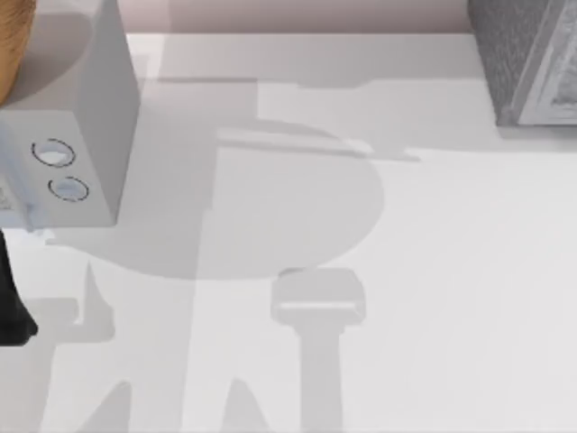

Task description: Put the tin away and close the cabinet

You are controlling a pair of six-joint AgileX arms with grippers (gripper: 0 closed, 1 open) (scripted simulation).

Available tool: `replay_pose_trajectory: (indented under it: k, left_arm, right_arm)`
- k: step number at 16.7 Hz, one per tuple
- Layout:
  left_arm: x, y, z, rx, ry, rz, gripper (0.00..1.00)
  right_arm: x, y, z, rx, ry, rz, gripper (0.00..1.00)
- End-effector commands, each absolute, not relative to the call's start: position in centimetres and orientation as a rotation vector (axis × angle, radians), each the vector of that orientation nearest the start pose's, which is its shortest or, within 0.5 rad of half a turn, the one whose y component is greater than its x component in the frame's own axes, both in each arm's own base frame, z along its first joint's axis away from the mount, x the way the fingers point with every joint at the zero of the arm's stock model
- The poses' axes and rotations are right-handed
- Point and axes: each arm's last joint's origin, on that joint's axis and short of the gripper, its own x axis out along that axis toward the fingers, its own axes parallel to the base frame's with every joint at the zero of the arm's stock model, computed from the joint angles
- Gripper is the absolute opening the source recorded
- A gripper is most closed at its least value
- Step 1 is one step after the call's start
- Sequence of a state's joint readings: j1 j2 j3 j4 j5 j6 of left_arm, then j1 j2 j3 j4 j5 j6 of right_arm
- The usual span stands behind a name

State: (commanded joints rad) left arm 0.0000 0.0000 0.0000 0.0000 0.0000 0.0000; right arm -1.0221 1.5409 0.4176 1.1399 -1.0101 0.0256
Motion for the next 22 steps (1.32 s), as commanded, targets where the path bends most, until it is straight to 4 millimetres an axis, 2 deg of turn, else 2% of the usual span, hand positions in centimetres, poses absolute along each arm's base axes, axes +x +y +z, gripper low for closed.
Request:
replay_pose_trajectory:
  k: [3, 5, 8, 11, 14, 17, 20, 22]
  left_arm:
    - [10.6, -0.1, 16.0, 0.0, 0.0, 0.0, 1.0]
    - [10.6, -0.1, 16.0, 0.0, 0.0, 0.0, 1.0]
    - [10.6, -0.1, 16.0, 0.0, 0.0, 0.0, 1.0]
    - [10.6, -0.1, 16.0, 0.0, 0.0, 0.0, 1.0]
    - [10.6, -0.1, 16.0, 0.0, 0.0, 0.0, 1.0]
    - [10.6, -0.1, 16.0, 0.0, 0.0, 0.0, 1.0]
    - [10.6, -0.1, 16.0, 0.0, 0.0, 0.0, 1.0]
    - [10.6, -0.1, 16.0, 0.0, 0.0, 0.0, 1.0]
  right_arm:
    - [17.0, -22.7, 19.4, 0.003, 0.005, 0.003, 1.0]
    - [17.9, -24.1, 21.9, 0.003, 0.005, 0.003, 1.0]
    - [18.9, -25.8, 27.0, 0.003, 0.005, 0.003, 1.0]
    - [19.2, -26.5, 33.0, 0.003, 0.005, 0.003, 1.0]
    - [18.8, -25.8, 39.1, 0.003, 0.005, 0.003, 1.0]
    - [17.7, -24.0, 44.5, 0.003, 0.005, 0.003, 1.0]
    - [16.5, -21.9, 48.4, 0.003, 0.005, 0.003, 1.0]
    - [15.8, -20.7, 50.0, 0.003, 0.005, 0.003, 1.0]
